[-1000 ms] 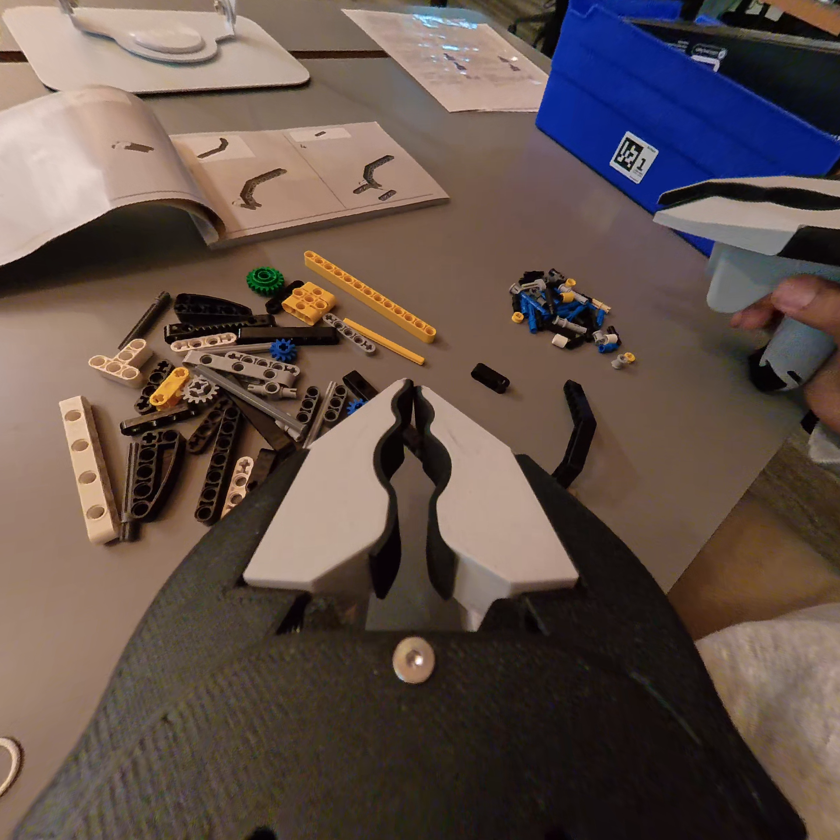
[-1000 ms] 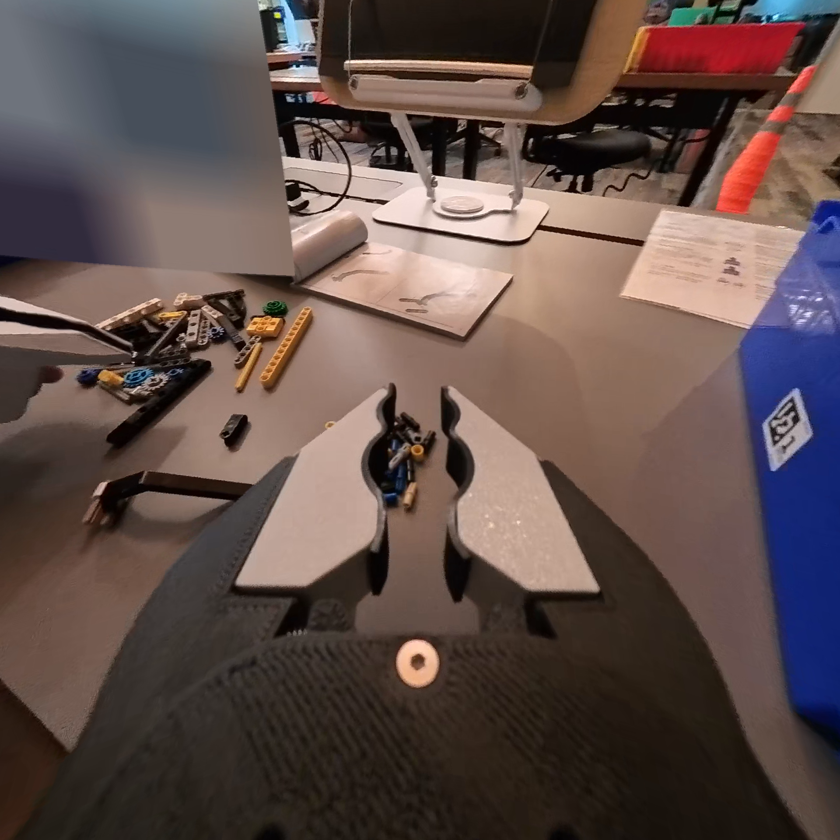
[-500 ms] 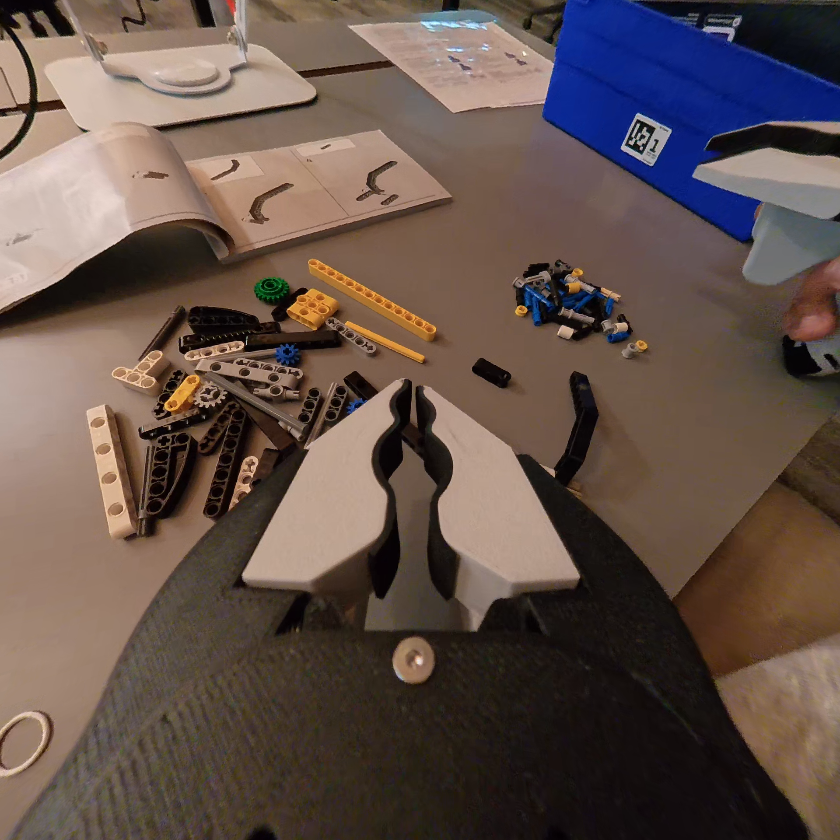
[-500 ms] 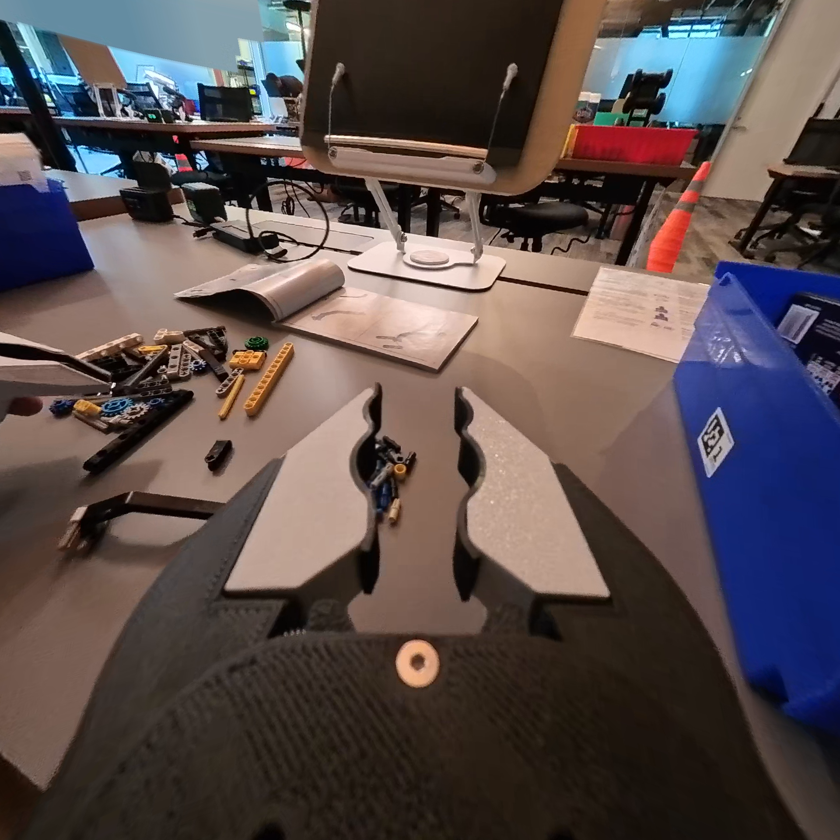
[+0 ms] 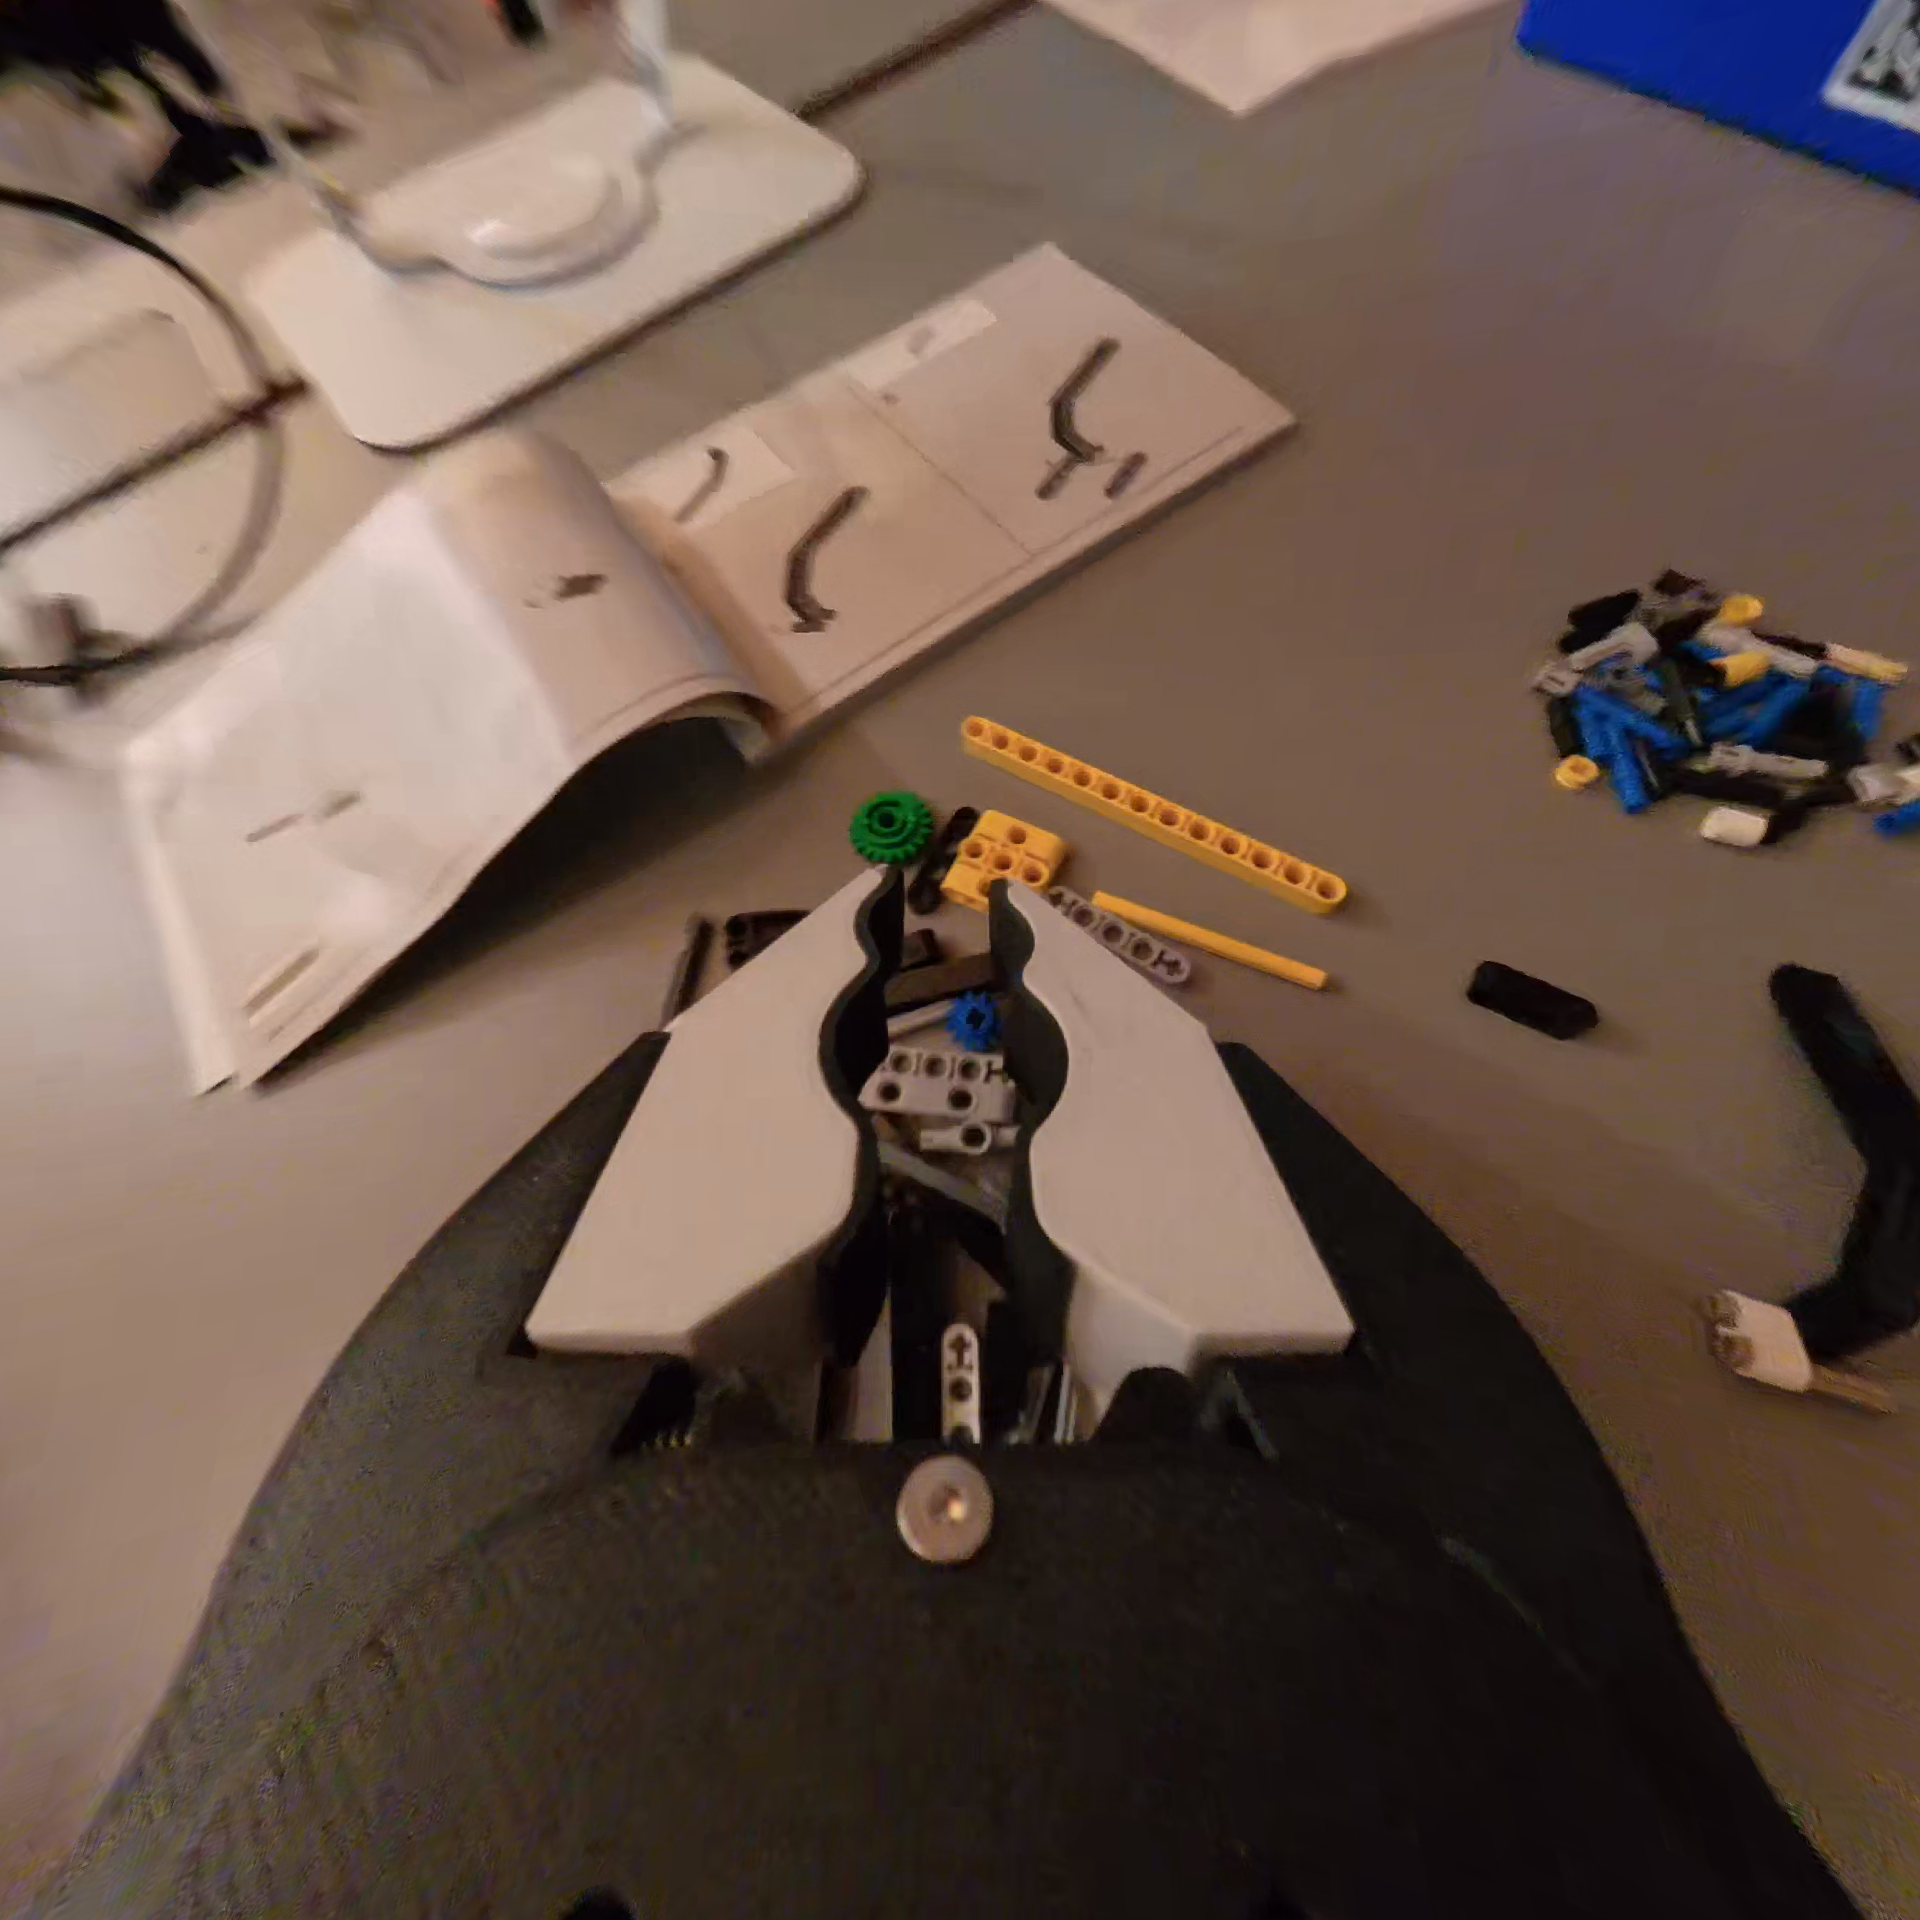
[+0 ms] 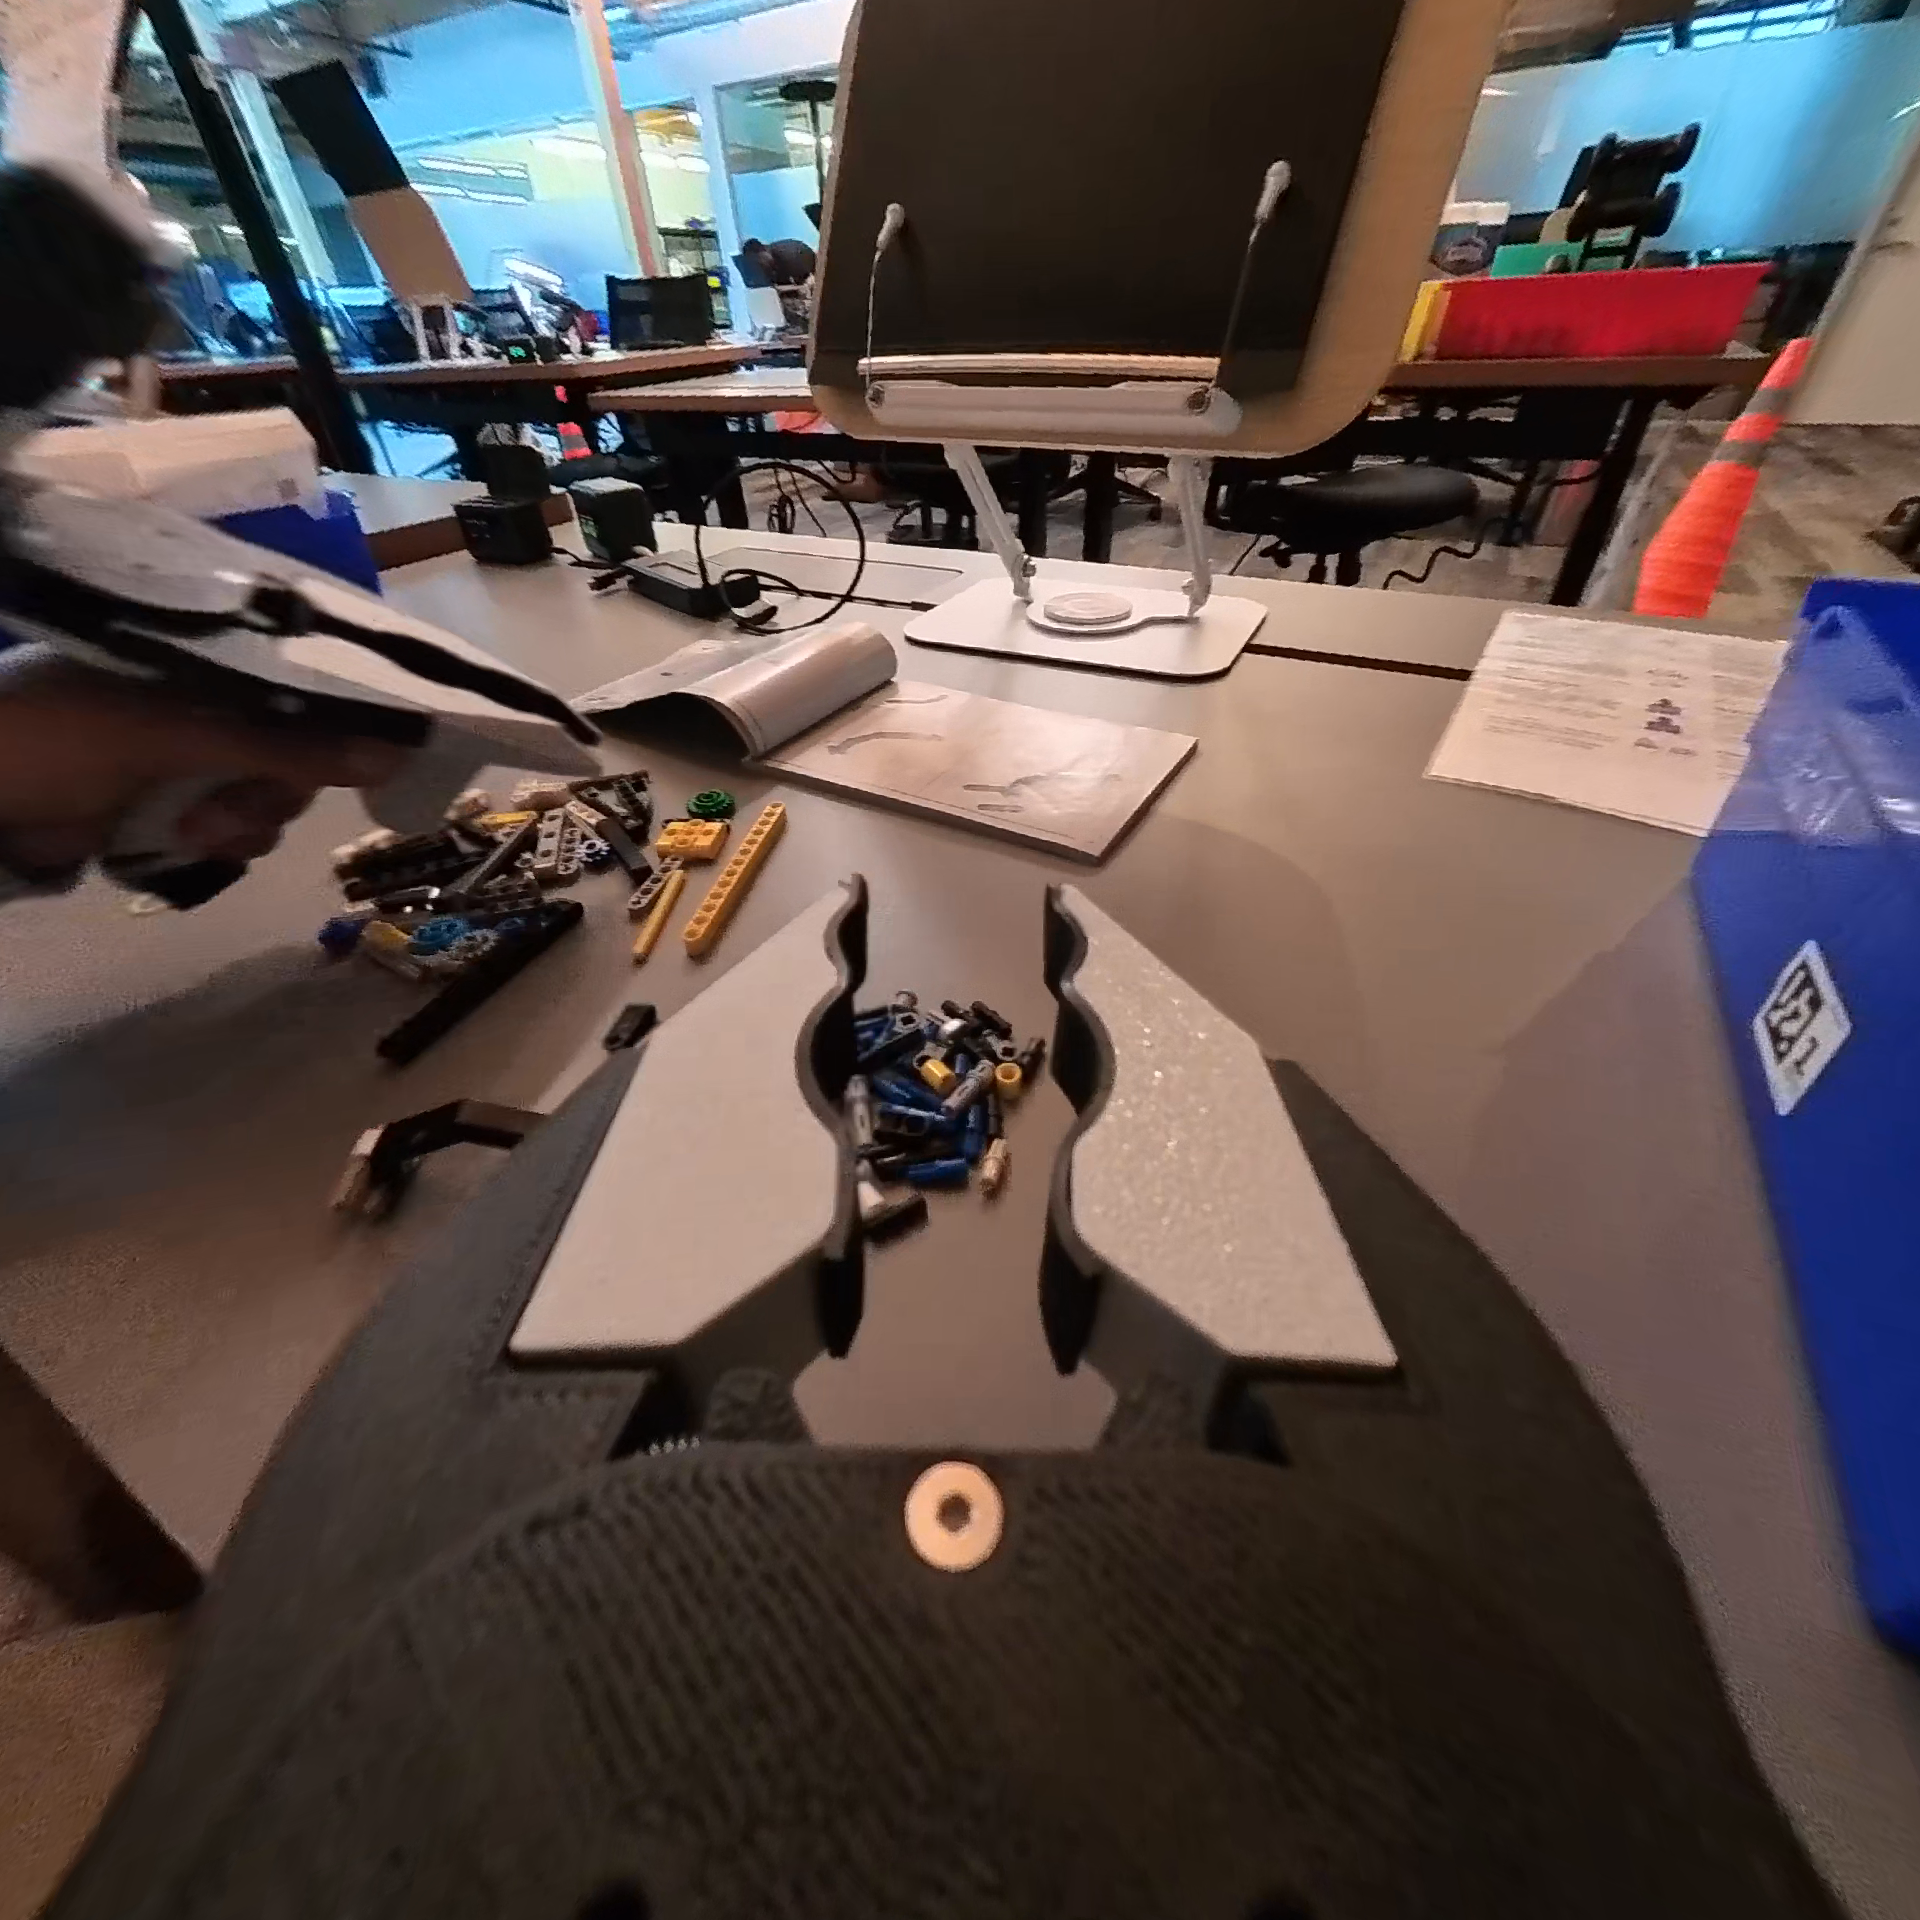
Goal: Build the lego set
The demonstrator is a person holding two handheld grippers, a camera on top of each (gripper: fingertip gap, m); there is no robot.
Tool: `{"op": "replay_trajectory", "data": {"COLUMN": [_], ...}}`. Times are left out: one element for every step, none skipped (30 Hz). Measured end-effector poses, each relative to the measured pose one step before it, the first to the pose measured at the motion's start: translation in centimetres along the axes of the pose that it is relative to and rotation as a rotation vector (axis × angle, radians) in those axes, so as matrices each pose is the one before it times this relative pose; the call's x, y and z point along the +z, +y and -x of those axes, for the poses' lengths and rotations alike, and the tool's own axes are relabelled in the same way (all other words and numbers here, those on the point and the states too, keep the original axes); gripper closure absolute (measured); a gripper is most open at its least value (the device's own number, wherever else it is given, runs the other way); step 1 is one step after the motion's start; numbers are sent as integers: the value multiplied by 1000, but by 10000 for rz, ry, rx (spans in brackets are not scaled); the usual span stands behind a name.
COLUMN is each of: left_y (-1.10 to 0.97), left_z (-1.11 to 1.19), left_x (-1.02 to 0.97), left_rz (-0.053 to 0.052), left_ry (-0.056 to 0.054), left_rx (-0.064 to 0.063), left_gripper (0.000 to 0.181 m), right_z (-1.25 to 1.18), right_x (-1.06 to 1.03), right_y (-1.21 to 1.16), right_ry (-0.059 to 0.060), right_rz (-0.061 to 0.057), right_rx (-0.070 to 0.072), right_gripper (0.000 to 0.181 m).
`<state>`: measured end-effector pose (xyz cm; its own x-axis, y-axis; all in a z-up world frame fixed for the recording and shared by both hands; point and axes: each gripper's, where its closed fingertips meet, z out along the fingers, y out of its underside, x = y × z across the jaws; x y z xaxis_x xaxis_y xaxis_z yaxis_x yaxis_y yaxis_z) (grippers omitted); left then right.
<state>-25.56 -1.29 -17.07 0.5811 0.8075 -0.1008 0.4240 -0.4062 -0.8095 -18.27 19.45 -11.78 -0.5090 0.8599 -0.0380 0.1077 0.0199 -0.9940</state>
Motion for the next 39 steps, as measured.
{"op": "replay_trajectory", "data": {"left_y": [200,214,138,78,-8,17,23,42,87,95,99,112,104,85,131,142,168,187,180,-49,-216,-18,-39,-68,-5,-19,1,-74,-229,-372,-452,-528,-581,-596,-605,-607,-601,-555,-506], "left_z": [-343,-372,-226,-58,103,289,408,437,495,397,232,-18,-124,-78,35,113,169,158,90,-4,49,27,-91,-189,-267,-283,-127,-31,-76,-234,-350,-331,-362,-433,-529,-789,-943,-934,-938], "left_x": [814,722,588,455,346,271,215,184,134,88,40,-43,-125,-139,-70,23,133,214,233,148,57,111,97,64,57,29,-8,-91,-227,-377,-462,-552,-603,-650,-666,-659,-635,-577,-486], "left_rz": [487,501,386,262,125,66,40,21,28,32,37,51,20,-2,29,68,112,148,154,9,-92,42,4,-32,11,5,24,-55,-192,-283,-333,-379,-421,-436,-441,-450,-454,-449,-436], "left_ry": [706,695,514,264,14,-198,-342,-376,-390,-279,-98,110,223,203,126,68,3,-26,-4,29,8,39,116,170,191,171,42,-77,-78,31,103,62,20,-5,-25,66,99,18,-25], "left_rx": [-179,-305,-292,-192,-101,-37,11,88,104,89,37,-18,-57,-54,-5,61,107,126,136,100,-7,-9,0,-7,-37,-40,36,81,45,-33,-92,-105,-34,70,122,172,194,138,71], "left_gripper": [165,163,162,161,160,159,158,158,158,160,160,160,160,160,161,161,161,161,161,160,161,161,162,165,170,174,174,174,174,174,174,174,174,174,174,174,174,174,175], "right_z": [104,65,61,76,85,92,93,55,29,49,46,49,74,92,88,48,29,17,34,30,11,-3,-17,-18,-16,-22,-2,9,5,0,12,23,40,63,97,182,341,435,696], "right_x": [-99,-53,-32,3,11,31,26,43,41,40,46,47,44,61,59,74,56,55,47,54,31,19,0,-15,-9,9,11,19,4,-25,-14,-5,2,2,9,17,30,48,57], "right_y": [-47,-52,-16,2,18,30,34,46,35,45,35,45,39,61,77,73,56,59,59,60,40,13,-11,-19,-15,4,12,21,-5,-16,-28,-10,0,7,14,13,40,71,141], "right_ry": [-78,-61,-63,-67,-68,-75,-68,-37,-14,-22,-23,-24,-41,-67,-57,-26,-10,-9,-17,-17,-3,5,8,5,3,-4,-16,-21,-10,0,-1,-1,-7,-15,-27,-63,-156,-188,-317], "right_rz": [-40,-32,-10,5,10,20,29,30,29,27,29,29,32,43,55,54,47,42,42,43,34,12,-8,-15,-12,-1,13,13,-2,-15,-17,-10,-3,1,6,11,23,56,104], "right_rx": [102,90,78,65,54,40,23,-3,-15,-19,-19,-17,-16,-15,-13,-11,-12,-13,-12,-9,-4,-1,4,11,18,23,22,15,8,-1,-10,-17,-27,-42,-60,-87,-131,-158,-175], "right_gripper": [149,149,149,149,149,149,149,149,150,150,150,151,151,152,152,152,152,152,152,152,152,152,153,153,153,152,152,152,153,153,153,153,153,153,153,152,149,147,141]}}
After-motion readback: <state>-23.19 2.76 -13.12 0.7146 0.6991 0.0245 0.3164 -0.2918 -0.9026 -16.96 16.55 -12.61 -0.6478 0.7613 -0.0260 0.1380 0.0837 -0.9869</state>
